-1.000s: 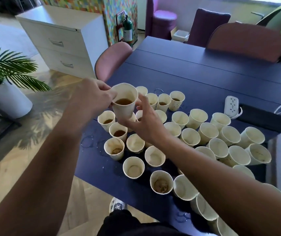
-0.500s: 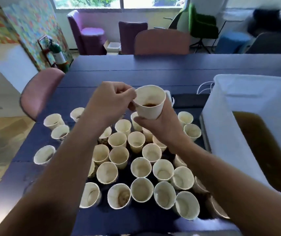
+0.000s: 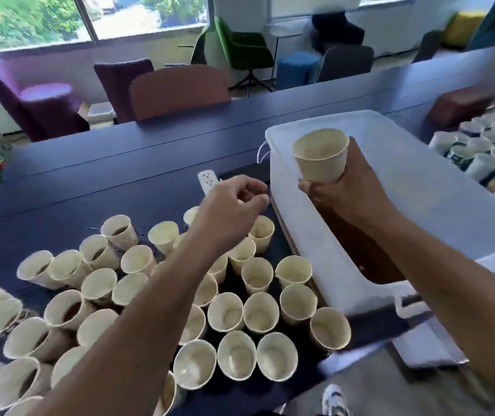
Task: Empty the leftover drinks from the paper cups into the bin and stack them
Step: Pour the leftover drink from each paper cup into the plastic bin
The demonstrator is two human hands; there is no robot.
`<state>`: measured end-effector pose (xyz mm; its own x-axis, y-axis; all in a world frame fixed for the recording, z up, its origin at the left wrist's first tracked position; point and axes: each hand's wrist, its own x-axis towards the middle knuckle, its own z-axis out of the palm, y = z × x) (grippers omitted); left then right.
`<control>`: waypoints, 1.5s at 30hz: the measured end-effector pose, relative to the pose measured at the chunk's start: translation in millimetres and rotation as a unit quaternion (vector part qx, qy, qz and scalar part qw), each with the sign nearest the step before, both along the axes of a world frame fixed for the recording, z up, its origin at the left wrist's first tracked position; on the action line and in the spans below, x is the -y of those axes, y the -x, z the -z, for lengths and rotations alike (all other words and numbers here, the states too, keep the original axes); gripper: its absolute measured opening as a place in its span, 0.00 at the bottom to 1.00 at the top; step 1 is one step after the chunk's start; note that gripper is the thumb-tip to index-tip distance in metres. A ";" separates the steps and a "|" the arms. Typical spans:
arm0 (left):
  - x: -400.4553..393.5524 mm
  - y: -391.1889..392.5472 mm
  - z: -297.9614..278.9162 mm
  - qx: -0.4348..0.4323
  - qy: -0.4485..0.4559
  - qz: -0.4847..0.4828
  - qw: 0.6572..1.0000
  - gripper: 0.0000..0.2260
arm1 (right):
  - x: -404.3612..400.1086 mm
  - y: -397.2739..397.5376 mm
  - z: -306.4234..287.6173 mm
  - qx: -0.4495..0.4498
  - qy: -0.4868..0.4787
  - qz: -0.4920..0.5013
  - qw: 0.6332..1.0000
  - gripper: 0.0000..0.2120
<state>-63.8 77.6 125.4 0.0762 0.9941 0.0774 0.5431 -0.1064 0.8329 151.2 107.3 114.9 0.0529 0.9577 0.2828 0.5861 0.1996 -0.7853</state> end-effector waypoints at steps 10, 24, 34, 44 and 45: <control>16.5 -76.7 48.8 -0.150 -0.006 0.141 0.979 0.28 | -3.1 -87.7 27.2 0.193 0.086 0.098 0.972 0.30; 12.0 -82.6 54.1 -0.221 -0.015 0.134 0.966 0.36 | -20.4 -99.2 57.5 0.283 0.097 0.102 0.949 0.29; 16.6 -83.1 56.2 -0.237 -0.012 0.131 0.963 0.36 | -18.4 -93.0 61.3 0.366 0.070 0.072 0.925 0.28; 16.7 -83.1 59.4 -0.248 -0.014 0.125 0.960 0.37 | -19.9 -95.8 65.2 0.392 0.044 0.083 0.915 0.26; 17.1 -83.3 59.5 -0.250 -0.013 0.125 0.960 0.37 | -20.3 -96.4 66.0 0.396 0.044 0.085 0.913 0.27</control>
<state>19.5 60.6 65.9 0.3456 0.9383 -0.0066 0.8290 -0.3021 0.4706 247.6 127.5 49.0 0.0146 0.9756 0.2191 0.9938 0.0100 -0.1110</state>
